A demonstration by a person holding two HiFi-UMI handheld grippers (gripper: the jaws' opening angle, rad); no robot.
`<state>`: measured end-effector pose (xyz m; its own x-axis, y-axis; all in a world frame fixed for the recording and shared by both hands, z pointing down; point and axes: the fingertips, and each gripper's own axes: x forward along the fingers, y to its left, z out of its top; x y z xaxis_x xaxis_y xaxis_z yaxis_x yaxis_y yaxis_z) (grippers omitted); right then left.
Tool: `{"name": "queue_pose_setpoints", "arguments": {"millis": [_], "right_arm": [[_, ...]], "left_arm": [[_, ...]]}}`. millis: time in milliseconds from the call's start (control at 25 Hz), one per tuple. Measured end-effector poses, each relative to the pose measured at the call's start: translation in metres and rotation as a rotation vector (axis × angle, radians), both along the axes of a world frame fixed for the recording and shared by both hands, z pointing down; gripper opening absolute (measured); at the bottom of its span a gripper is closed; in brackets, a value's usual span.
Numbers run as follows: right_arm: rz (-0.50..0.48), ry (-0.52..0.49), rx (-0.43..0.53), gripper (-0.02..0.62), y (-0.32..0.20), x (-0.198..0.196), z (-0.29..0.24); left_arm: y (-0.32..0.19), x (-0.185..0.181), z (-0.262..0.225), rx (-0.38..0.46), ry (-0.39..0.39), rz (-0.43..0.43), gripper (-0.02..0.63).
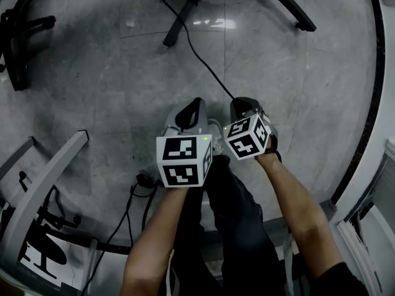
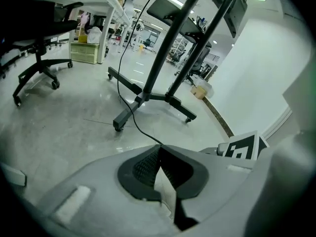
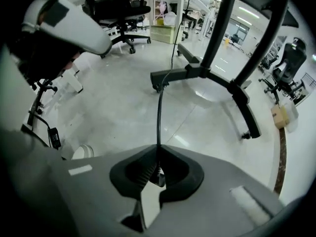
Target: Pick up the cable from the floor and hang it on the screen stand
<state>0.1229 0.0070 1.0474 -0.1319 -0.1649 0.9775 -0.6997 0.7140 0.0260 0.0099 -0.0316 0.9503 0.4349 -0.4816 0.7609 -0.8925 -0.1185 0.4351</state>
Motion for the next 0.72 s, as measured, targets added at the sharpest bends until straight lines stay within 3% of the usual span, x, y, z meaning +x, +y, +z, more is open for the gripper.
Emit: {"name": "queue_pose_setpoints", "arguments": {"millis": [280, 720], "right_arm": [[-0.063, -0.042, 0.079, 0.026, -0.015, -0.035, -0.081], [-0.195, -0.11, 0.325, 0.026, -0.063, -0.074, -0.242]], "left_arm": [[-0.011, -0.024, -0.074, 0.036, -0.02, -0.017, -0.002], [-0.036, -0.042, -0.2, 0.142, -0.016, -0.025, -0.002]]}}
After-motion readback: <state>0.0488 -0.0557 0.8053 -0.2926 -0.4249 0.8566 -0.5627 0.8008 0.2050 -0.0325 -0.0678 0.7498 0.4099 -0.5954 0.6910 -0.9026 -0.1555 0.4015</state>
